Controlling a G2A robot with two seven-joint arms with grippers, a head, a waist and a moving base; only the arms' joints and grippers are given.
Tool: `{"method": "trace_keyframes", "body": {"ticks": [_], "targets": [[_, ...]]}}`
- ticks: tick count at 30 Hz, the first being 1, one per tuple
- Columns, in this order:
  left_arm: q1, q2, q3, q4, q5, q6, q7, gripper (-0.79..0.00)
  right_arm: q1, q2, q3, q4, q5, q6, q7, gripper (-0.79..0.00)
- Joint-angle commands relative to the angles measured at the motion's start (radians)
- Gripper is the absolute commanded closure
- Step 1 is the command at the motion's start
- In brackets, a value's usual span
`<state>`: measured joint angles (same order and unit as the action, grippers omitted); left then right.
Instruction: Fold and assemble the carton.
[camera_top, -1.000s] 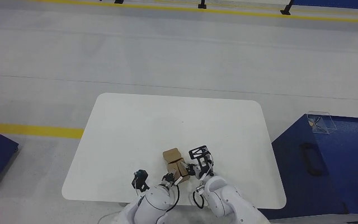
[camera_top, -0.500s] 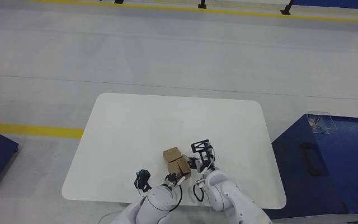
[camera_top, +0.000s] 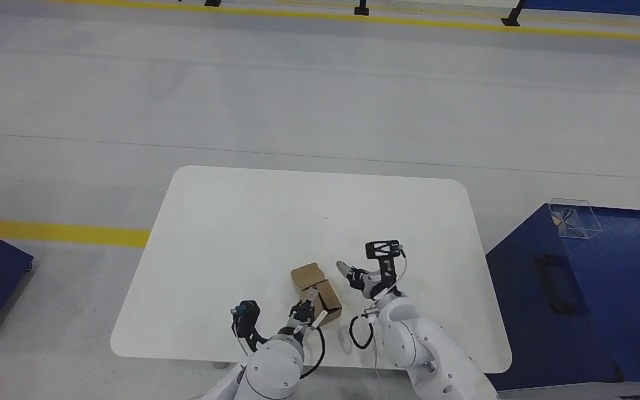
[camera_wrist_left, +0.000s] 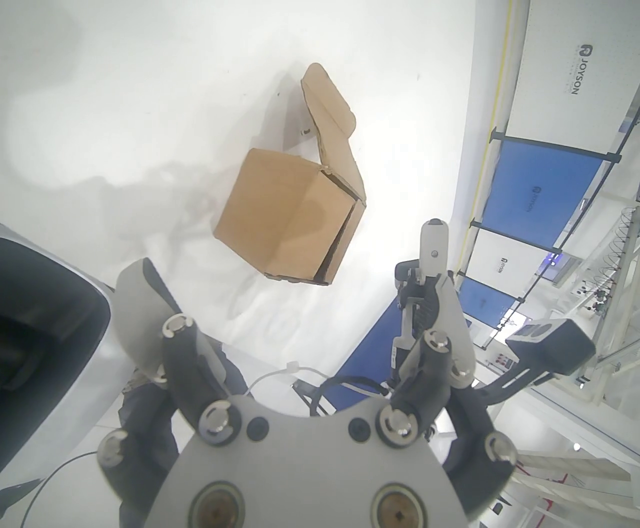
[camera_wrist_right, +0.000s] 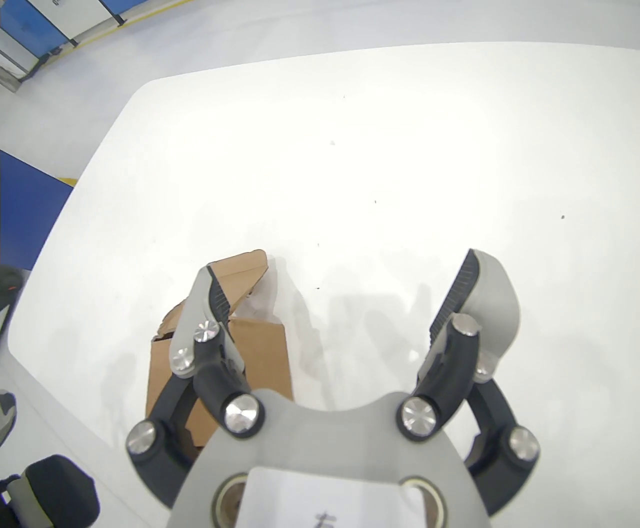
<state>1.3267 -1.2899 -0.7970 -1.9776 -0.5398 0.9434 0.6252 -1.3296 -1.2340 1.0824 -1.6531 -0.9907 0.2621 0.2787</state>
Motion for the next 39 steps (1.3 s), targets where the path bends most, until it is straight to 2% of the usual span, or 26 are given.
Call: {"method": "trace_keyframes", "body": {"ticks": [1, 8, 11, 15, 18, 25, 32, 39], "targets": [[0.006, 0.000, -0.015, 0.003, 0.007, -0.036, -0.007, -0.785, -0.040, 0.010, 0.032, -0.005, -0.059, -0.058, -0.047, -0.785], [0.053, 0.011, -0.059, -0.047, 0.089, -0.141, -0.073, -0.785, -0.211, 0.054, 0.160, -0.035, -0.152, -0.353, -0.126, -0.785], [0.053, 0.011, -0.059, -0.047, 0.089, -0.141, -0.073, -0.785, -0.264, 0.065, 0.183, -0.044, -0.183, -0.433, -0.141, -0.785], [0.053, 0.011, -0.059, -0.047, 0.089, -0.141, -0.073, -0.785, -0.285, 0.068, 0.163, -0.036, -0.232, -0.487, -0.145, -0.785], [0.053, 0.011, -0.059, -0.047, 0.089, -0.141, -0.073, -0.785, -0.270, 0.061, 0.126, -0.014, -0.255, -0.462, -0.158, -0.785], [0.053, 0.011, -0.059, -0.047, 0.089, -0.141, -0.073, -0.785, -0.181, 0.026, 0.009, 0.068, -0.295, -0.279, -0.184, -0.785], [0.053, 0.011, -0.059, -0.047, 0.089, -0.141, -0.073, -0.785, -0.097, -0.004, -0.021, 0.150, -0.310, -0.076, -0.212, -0.785], [0.053, 0.011, -0.059, -0.047, 0.089, -0.141, -0.073, -0.785, -0.037, -0.023, -0.024, 0.162, -0.249, -0.056, -0.200, -0.785]]}}
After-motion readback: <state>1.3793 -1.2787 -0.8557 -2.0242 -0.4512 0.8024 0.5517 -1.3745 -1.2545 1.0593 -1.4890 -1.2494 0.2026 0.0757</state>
